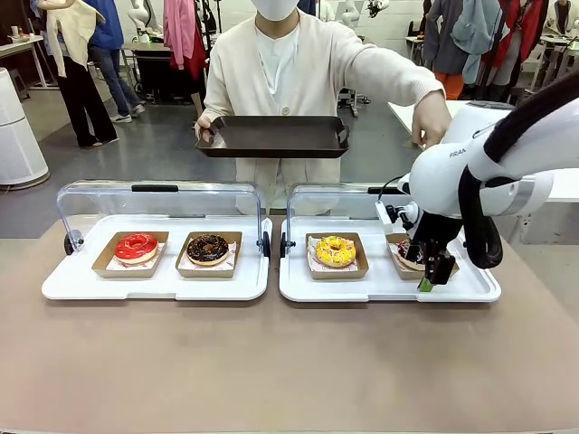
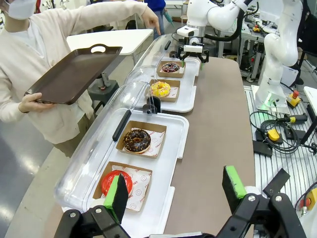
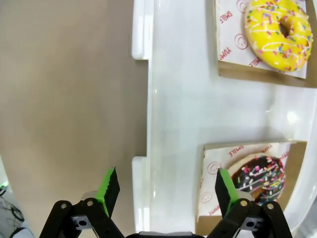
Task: Provide the desired donut to the person.
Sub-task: Pick up and lift the Paper togo box containing the Donut pointed at by the person.
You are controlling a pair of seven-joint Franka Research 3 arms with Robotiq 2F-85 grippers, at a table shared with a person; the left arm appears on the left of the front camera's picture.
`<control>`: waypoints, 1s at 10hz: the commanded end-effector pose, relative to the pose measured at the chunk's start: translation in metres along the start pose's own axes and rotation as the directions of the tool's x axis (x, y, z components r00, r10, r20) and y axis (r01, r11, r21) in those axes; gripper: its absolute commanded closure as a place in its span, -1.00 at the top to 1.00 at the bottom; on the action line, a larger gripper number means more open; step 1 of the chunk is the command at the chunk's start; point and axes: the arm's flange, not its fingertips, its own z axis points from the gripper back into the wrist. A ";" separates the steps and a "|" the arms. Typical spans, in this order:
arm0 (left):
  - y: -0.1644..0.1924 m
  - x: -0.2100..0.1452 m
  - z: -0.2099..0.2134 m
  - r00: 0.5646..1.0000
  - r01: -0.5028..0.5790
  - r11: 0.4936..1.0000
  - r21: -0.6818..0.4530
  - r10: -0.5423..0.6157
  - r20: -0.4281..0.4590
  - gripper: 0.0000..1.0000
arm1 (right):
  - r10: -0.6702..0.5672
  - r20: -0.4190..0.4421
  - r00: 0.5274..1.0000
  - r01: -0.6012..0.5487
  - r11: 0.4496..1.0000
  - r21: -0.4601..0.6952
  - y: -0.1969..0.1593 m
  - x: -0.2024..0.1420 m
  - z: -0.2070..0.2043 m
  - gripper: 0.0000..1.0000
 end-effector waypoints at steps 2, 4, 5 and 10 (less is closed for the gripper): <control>0.000 0.000 0.001 1.000 0.008 1.000 0.011 -0.008 0.005 1.00 | 0.016 0.020 1.000 -0.016 1.000 0.019 -0.025 -0.004 -0.003 1.00; 0.000 0.000 0.001 1.000 0.008 1.000 0.011 -0.008 0.005 1.00 | 0.005 0.015 1.000 -0.005 1.000 0.028 -0.035 -0.008 -0.006 1.00; 0.000 0.000 0.001 1.000 0.008 1.000 0.011 -0.008 0.005 1.00 | 0.006 0.023 1.000 -0.007 0.999 0.035 -0.038 -0.009 -0.009 1.00; 0.000 0.000 0.001 1.000 0.008 1.000 0.011 -0.008 0.005 1.00 | 0.039 0.056 0.998 -0.042 0.997 0.060 -0.041 -0.003 -0.025 1.00</control>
